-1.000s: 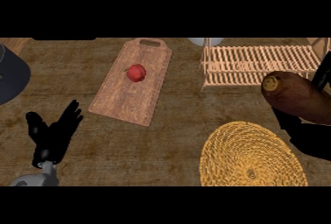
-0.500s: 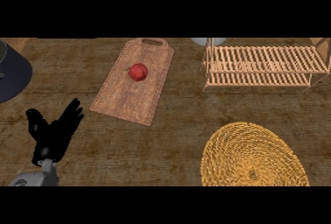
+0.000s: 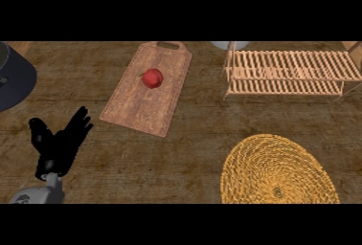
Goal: Pick the sweet potato from the placemat and place it in the tiered shelf
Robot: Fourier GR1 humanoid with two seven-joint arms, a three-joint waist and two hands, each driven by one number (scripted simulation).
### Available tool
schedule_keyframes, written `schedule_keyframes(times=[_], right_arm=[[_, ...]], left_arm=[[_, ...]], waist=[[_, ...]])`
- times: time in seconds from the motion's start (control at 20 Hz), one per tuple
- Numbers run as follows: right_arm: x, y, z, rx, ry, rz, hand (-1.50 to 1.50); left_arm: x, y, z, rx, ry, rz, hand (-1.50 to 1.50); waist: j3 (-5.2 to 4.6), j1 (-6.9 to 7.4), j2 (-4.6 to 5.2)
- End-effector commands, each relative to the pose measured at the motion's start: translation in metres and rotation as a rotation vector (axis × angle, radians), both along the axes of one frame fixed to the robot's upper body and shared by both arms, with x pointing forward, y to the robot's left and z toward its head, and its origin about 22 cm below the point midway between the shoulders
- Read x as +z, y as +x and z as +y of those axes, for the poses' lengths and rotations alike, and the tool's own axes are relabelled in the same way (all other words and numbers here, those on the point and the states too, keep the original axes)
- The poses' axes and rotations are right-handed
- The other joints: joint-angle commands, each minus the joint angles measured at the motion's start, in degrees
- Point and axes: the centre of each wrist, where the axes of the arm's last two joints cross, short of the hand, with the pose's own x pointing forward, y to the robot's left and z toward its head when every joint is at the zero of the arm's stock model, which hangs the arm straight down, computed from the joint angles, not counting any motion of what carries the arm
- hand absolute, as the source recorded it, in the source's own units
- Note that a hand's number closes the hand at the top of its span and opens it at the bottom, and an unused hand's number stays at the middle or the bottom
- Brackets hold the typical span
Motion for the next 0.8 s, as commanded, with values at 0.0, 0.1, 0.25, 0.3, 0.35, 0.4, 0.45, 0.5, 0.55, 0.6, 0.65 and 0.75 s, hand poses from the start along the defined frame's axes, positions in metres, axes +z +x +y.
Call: schedule_keyframes(times=[0.0,0.1,0.25,0.3,0.35,0.4,0.45,0.5,0.55,0.6,0.65,0.75], right_arm=[[-0.002,0.023,-0.023,0.025,-0.036,0.011,1.5],[0.0,0.029,-0.024,-0.003,-0.058,0.02,1.5],[-0.011,0.044,-0.011,0.024,-0.073,0.029,1.5],[-0.025,0.055,-0.012,0.005,-0.078,0.015,1.5],[-0.035,0.061,-0.016,0.007,-0.083,0.016,1.5],[-0.028,0.065,-0.006,-0.004,-0.074,-0.005,1.5],[-0.024,0.06,-0.016,0.008,-0.079,0.022,1.5],[-0.053,0.075,-0.005,0.006,-0.066,0.014,1.5],[-0.051,0.079,-0.017,-0.019,-0.074,0.002,1.5],[-0.049,0.078,-0.027,-0.027,-0.091,0.014,1.5],[-0.048,0.08,-0.028,-0.008,-0.077,-0.015,1.5],[-0.043,0.093,-0.013,-0.022,-0.082,-0.022,1.5]], left_arm=[[-0.021,-0.01,-0.004,0.0,-0.009,0.071,0.0],[-0.019,-0.008,-0.008,0.004,0.004,0.069,0.0],[-0.023,0.008,-0.018,-0.012,-0.015,0.075,0.0],[-0.018,-0.005,-0.011,-0.011,-0.002,0.068,0.0],[-0.016,0.013,-0.016,-0.008,-0.006,0.063,0.0],[-0.009,-0.001,0.009,-0.017,-0.022,0.085,0.0],[-0.006,0.01,0.004,0.008,-0.022,0.088,0.0],[-0.018,-0.002,-0.008,0.01,-0.007,0.077,0.0],[-0.022,0.008,-0.005,-0.012,-0.002,0.065,0.0],[-0.022,-0.017,0.003,0.0,-0.01,0.087,0.0],[-0.033,-0.01,-0.008,-0.001,-0.01,0.069,0.0],[-0.011,-0.003,-0.005,-0.006,0.005,0.064,0.0]], waist=[[-0.32,0.2,0.46],[-0.32,0.1,0.36],[-0.35,-0.22,0.44],[-0.32,0.39,0.45],[-0.32,0.02,0.59],[-0.33,0.69,0.51],[-0.32,-0.17,0.3],[-0.31,0.21,0.42],[-0.33,0.15,0.63],[-0.3,0.63,0.42],[-0.32,0.25,0.5],[-0.3,1.0,0.56]])
